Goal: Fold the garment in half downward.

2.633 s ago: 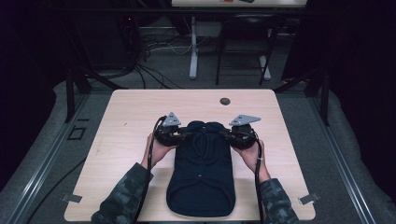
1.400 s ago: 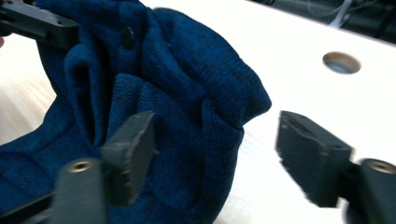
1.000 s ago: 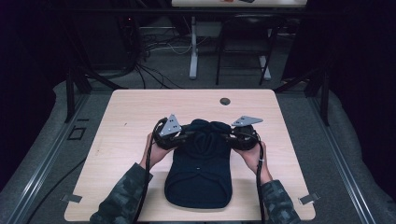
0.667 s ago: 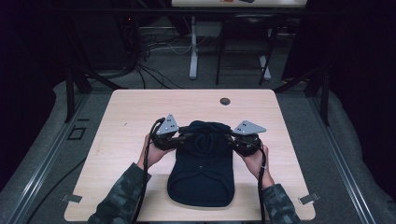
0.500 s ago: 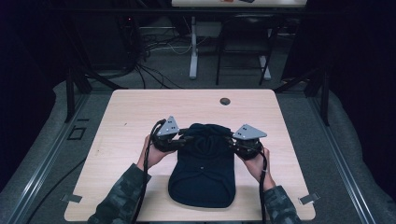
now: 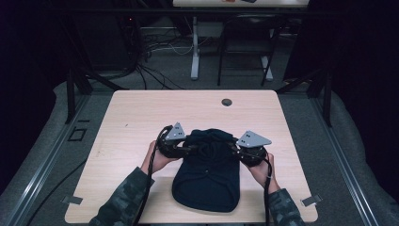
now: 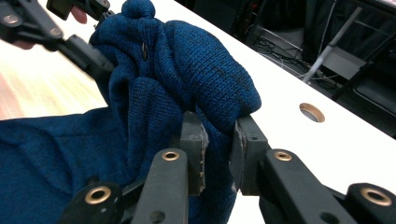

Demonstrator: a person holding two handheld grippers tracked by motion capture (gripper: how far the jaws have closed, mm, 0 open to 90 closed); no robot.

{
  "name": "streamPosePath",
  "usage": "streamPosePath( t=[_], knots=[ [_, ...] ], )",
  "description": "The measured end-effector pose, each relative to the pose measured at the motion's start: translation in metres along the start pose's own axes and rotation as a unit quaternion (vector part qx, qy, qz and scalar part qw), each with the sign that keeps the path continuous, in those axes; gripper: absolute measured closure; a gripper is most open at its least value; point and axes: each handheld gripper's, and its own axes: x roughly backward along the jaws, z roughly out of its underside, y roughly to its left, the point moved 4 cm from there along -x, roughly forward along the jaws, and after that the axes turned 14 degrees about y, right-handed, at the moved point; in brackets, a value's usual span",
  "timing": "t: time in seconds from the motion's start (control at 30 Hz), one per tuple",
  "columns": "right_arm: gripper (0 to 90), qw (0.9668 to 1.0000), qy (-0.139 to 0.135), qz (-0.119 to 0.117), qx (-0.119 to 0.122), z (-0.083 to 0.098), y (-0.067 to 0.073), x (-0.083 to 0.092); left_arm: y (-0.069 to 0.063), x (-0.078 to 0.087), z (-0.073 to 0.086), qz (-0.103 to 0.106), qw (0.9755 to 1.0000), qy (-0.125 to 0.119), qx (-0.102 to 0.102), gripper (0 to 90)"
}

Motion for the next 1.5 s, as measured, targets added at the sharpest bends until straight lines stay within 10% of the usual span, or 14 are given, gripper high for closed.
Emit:
streamPosePath(
  t=[0.67,1.5],
  knots=[
    [71.6,0.9990,0.032,-0.032,0.002,0.016,0.009,0.007,-0.014,0.007,0.003,-0.030,0.9987,0.004,-0.041,59.7],
    [73.5,0.9959,0.057,-0.070,0.011,0.036,0.025,0.014,-0.033,0.012,0.022,0.008,0.9984,0.013,-0.055,66.7]
  ],
)
